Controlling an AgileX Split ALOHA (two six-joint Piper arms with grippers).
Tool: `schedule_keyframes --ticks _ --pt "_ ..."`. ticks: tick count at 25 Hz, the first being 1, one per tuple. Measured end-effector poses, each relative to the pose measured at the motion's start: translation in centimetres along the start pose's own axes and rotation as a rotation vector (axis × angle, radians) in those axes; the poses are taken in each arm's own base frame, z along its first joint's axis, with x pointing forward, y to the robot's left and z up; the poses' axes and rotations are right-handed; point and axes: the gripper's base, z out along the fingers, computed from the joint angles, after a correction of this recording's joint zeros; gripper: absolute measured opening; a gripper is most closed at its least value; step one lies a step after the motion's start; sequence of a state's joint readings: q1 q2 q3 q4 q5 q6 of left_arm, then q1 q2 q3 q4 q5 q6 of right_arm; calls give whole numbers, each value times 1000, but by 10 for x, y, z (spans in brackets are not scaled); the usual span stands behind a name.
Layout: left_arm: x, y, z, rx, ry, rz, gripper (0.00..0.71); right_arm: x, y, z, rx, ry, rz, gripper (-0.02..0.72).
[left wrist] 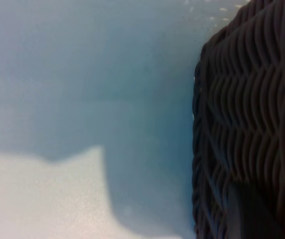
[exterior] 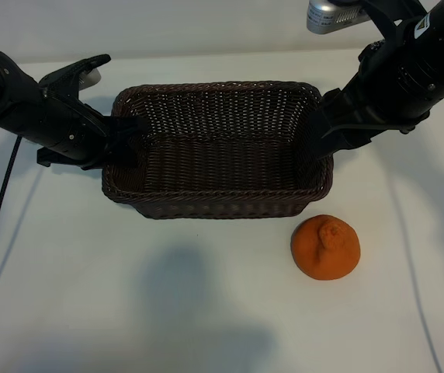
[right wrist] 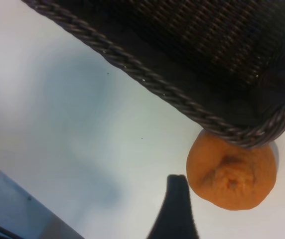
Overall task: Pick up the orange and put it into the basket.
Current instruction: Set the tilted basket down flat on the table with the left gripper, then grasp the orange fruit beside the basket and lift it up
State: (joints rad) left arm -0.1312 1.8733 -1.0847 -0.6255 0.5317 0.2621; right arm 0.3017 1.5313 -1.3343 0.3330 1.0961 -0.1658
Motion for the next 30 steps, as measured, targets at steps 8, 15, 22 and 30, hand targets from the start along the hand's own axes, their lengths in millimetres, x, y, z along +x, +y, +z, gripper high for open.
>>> schedule_keyframes --ticks 8,15,22,30 --pt "1 -2 -1 18 11 -20 629 0 0 0 0 0 0 574" --pt "3 -5 -6 29 26 -14 645 0 0 0 0 0 0 574" --pt "-1 -11 -34 -8 -51 -11 639 0 0 0 0 0 0 574" --pt "8 -10 -69 -143 -58 39 625 0 0 0 0 0 0 574"
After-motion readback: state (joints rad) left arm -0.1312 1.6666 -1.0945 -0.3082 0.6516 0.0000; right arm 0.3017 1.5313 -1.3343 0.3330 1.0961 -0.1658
